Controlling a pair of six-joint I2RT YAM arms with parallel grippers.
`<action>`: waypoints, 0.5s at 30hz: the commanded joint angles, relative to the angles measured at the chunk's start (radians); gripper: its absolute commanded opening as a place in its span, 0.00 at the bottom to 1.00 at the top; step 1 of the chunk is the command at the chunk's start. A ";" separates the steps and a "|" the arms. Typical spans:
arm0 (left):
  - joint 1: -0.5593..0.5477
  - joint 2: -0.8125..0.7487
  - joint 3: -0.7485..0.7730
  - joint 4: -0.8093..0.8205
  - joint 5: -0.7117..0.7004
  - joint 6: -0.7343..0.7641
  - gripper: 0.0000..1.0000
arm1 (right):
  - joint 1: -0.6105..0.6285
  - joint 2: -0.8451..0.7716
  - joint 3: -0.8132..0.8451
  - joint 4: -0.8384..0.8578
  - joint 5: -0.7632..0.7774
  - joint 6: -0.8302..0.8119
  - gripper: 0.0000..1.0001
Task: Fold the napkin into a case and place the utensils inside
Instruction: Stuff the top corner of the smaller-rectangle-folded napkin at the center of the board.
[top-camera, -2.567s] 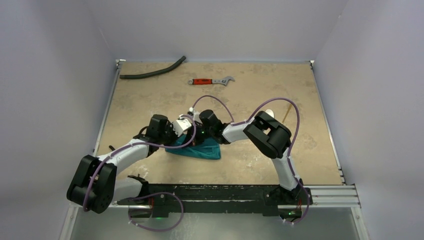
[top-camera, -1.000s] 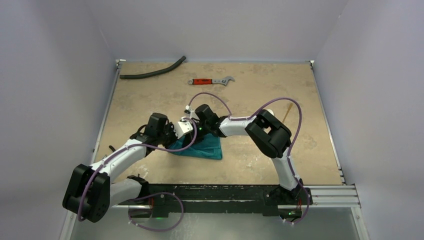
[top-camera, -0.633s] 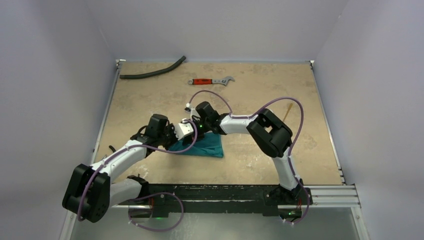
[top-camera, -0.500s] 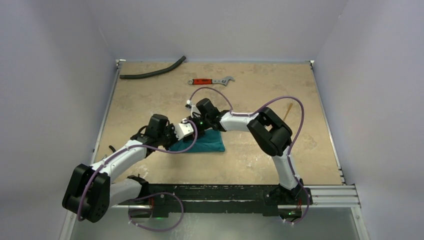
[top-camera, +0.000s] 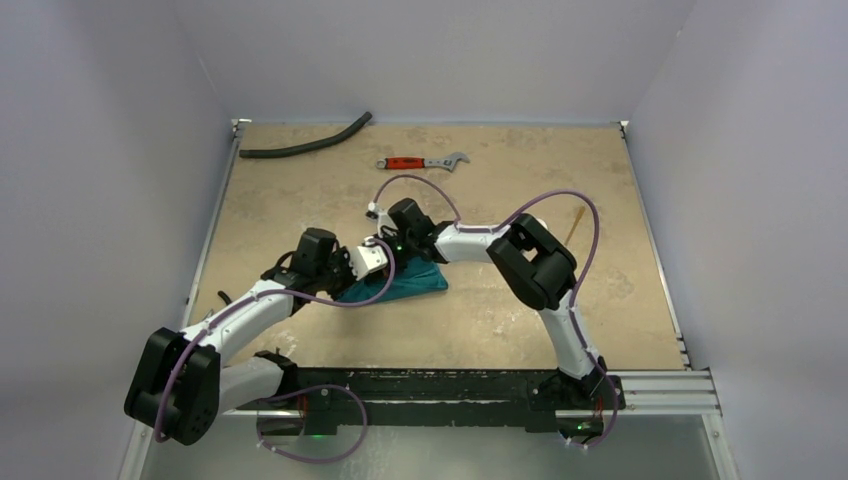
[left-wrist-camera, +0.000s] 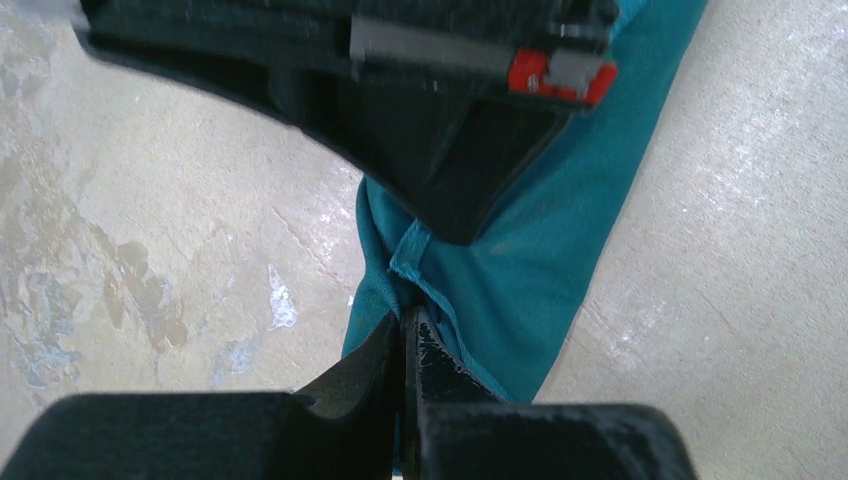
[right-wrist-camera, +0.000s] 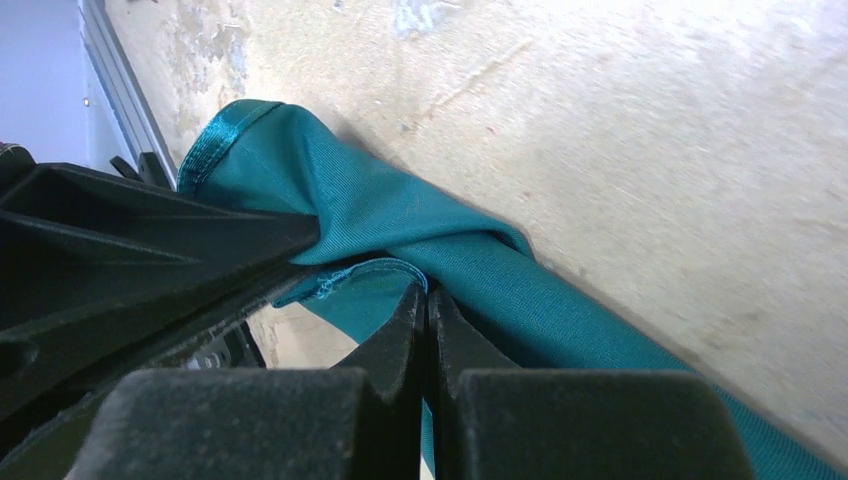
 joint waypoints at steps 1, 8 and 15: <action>-0.006 -0.017 0.015 0.051 0.024 -0.028 0.00 | 0.037 0.050 0.029 -0.086 0.055 -0.049 0.00; -0.007 -0.018 -0.002 0.049 0.025 -0.022 0.00 | 0.036 -0.006 0.083 -0.119 0.013 -0.036 0.00; -0.006 -0.022 -0.016 0.029 0.027 -0.005 0.00 | 0.036 0.008 0.105 -0.084 0.010 -0.030 0.00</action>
